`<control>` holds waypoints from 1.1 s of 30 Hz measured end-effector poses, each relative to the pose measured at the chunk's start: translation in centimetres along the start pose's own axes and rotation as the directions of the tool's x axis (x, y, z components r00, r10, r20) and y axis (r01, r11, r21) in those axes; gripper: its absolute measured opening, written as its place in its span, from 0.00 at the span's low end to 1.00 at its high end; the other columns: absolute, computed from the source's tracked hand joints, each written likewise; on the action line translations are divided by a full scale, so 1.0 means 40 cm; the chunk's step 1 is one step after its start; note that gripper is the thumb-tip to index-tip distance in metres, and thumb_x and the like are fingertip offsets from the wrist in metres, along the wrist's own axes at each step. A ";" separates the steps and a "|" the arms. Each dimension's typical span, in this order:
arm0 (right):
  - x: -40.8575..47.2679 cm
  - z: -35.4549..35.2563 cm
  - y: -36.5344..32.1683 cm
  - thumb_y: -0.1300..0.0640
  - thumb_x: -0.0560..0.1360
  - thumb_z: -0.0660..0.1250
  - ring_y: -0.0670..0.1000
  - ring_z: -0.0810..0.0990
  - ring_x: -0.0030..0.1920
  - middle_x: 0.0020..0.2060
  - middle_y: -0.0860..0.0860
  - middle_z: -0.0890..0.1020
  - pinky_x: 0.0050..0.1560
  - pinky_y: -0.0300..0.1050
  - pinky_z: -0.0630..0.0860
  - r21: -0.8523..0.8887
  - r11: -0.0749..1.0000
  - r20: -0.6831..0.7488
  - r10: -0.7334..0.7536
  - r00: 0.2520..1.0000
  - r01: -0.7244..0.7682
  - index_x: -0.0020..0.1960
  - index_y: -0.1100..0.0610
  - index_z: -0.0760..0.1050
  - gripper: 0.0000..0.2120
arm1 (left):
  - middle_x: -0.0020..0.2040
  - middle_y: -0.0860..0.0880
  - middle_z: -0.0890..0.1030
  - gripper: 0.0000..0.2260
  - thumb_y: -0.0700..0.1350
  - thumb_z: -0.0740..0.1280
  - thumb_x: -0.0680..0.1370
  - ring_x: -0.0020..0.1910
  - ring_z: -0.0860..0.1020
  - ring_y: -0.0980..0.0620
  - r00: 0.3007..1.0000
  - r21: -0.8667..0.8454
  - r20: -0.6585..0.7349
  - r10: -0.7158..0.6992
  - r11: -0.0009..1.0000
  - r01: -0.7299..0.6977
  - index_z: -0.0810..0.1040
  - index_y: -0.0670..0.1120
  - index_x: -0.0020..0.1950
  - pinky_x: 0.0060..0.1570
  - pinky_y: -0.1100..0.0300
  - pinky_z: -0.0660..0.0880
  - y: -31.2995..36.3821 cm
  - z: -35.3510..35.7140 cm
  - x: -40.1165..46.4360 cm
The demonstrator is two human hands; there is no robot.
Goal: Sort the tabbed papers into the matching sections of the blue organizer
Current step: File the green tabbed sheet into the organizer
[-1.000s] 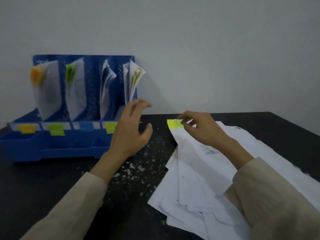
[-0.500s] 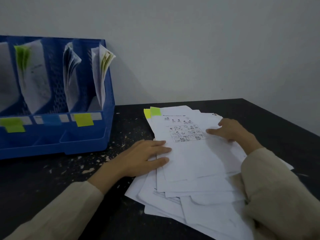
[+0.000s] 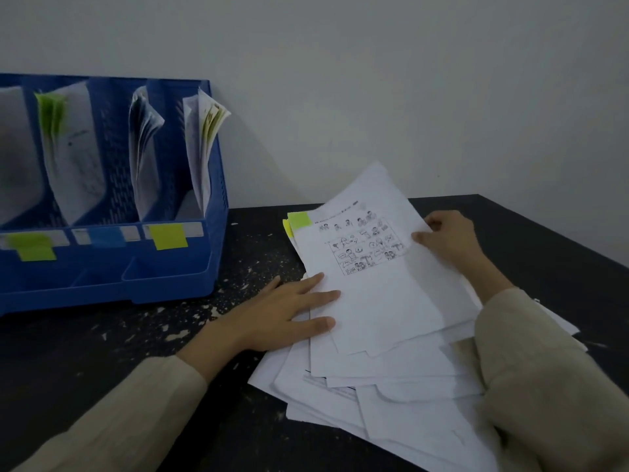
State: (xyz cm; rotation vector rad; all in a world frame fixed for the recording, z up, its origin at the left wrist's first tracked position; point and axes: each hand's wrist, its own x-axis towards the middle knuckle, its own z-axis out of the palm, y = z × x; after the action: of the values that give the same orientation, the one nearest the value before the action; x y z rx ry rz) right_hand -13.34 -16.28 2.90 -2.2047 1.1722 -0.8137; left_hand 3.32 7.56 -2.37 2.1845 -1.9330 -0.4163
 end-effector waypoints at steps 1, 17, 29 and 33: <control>0.002 -0.003 -0.003 0.61 0.73 0.69 0.52 0.75 0.44 0.43 0.54 0.78 0.46 0.41 0.67 0.012 1.000 -0.040 -0.028 0.999 0.028 0.47 0.60 0.77 0.04 | 0.77 0.60 0.44 0.28 0.67 0.51 0.74 0.74 0.46 0.64 1.000 -0.007 -0.006 0.005 1.000 -0.005 0.51 0.66 0.74 0.73 0.54 0.37 -0.002 0.000 0.000; -0.014 -0.022 -0.120 0.63 0.76 0.65 0.46 0.71 0.33 0.33 0.50 0.75 0.35 0.38 0.69 0.592 0.790 -0.117 -0.112 0.987 0.160 0.41 0.57 0.72 0.06 | 0.75 0.59 0.53 0.25 0.59 0.66 0.75 0.75 0.54 0.58 0.778 -0.431 -0.619 -0.110 0.876 -0.219 0.60 0.68 0.69 0.71 0.54 0.57 -0.008 -0.130 -0.029; -0.093 0.014 -0.336 0.59 0.76 0.67 0.50 0.80 0.40 0.42 0.51 0.82 0.38 0.41 0.77 0.656 0.705 -0.036 -0.326 0.945 0.268 0.45 0.53 0.76 0.02 | 0.60 0.46 0.74 0.19 0.33 0.61 0.78 0.43 0.77 0.46 0.553 -0.466 -0.804 -0.221 0.812 -0.352 0.73 0.56 0.59 0.42 0.52 0.80 -0.096 -0.305 -0.188; -0.113 0.047 -0.408 0.60 0.74 0.69 0.50 0.83 0.43 0.45 0.50 0.83 0.38 0.41 0.79 0.640 0.700 0.047 -0.448 0.893 0.317 0.47 0.54 0.77 0.03 | 0.64 0.49 0.73 0.20 0.28 0.61 0.77 0.45 0.78 0.40 0.467 -0.450 -0.843 -0.266 0.825 -0.341 0.77 0.51 0.58 0.46 0.49 0.79 -0.141 -0.344 -0.258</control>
State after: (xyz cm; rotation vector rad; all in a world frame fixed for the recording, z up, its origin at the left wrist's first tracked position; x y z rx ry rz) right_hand -5.11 -4.01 11.37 -1.9055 0.2511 -0.9458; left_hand 12.11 17.97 9.56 1.4217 -1.0297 0.1764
